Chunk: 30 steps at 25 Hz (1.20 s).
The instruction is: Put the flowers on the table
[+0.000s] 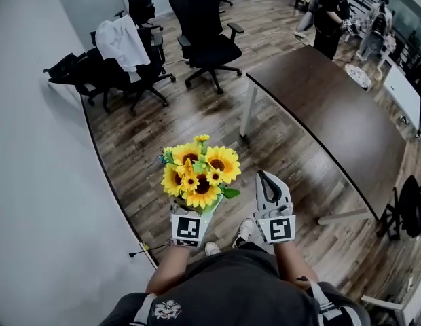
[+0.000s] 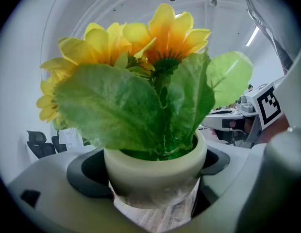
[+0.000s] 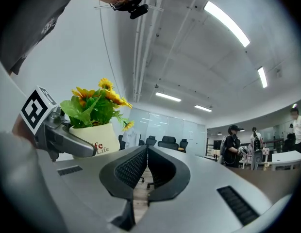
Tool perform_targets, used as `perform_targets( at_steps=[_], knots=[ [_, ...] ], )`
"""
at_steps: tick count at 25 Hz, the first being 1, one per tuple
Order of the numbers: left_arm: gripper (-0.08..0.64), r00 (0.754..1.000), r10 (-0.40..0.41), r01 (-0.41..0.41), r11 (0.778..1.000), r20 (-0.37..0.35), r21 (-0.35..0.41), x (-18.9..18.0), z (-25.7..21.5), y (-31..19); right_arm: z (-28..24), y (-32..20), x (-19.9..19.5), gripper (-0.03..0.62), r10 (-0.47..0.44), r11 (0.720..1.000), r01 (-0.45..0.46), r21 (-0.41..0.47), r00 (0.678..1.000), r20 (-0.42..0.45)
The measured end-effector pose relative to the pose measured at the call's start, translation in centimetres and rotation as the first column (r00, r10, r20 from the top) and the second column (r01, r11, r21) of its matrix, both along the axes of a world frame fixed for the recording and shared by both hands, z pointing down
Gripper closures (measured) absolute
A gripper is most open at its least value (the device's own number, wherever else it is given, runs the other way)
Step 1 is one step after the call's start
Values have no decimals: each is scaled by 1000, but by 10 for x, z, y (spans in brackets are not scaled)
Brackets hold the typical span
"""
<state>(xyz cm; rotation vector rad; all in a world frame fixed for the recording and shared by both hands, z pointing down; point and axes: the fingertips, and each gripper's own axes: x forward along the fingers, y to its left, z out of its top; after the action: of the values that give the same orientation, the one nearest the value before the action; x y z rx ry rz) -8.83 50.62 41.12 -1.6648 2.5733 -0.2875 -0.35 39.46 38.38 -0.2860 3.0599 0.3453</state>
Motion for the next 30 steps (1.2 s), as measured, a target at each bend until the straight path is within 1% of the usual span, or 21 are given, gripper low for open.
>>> perform_targets(
  at_steps=[3,5,8,14,15,18,20,27,30],
  knots=[
    [26,1000,6,-6,1000,-1,0,-2,-18,-46,-13,-44,-2,566,-7,1000,7,-4,1000,-10],
    [26,1000,8,-8,1000,7,8,-6,-18,-61,-10,-58,-3,566,-7,1000,7,-1,1000,-18],
    [26,1000,19,-19,1000,15,19,-12,-3,-65,5,-58,-6,566,-5,1000,6,26,999,-37],
    [26,999,35,-36,998,29,43,-21,15,-73,14,-65,-9,566,42,996,-41,79,999,-11],
    [26,999,38,-39,998,27,41,-22,14,-84,15,-77,-9,566,50,996,-49,76,999,-12],
    [26,999,42,-42,999,9,27,-24,5,-142,10,-137,-13,566,68,997,-67,39,998,-17],
    [26,999,47,-47,999,4,22,-22,1,-170,8,-165,-15,566,69,997,-69,23,997,-18],
    [26,998,49,-49,999,30,8,-17,-2,-214,8,-205,-9,566,63,998,-63,22,998,-18],
    [26,997,69,-68,998,26,-8,-17,1,-232,6,-221,-9,566,73,997,-73,8,997,-5]
  ],
)
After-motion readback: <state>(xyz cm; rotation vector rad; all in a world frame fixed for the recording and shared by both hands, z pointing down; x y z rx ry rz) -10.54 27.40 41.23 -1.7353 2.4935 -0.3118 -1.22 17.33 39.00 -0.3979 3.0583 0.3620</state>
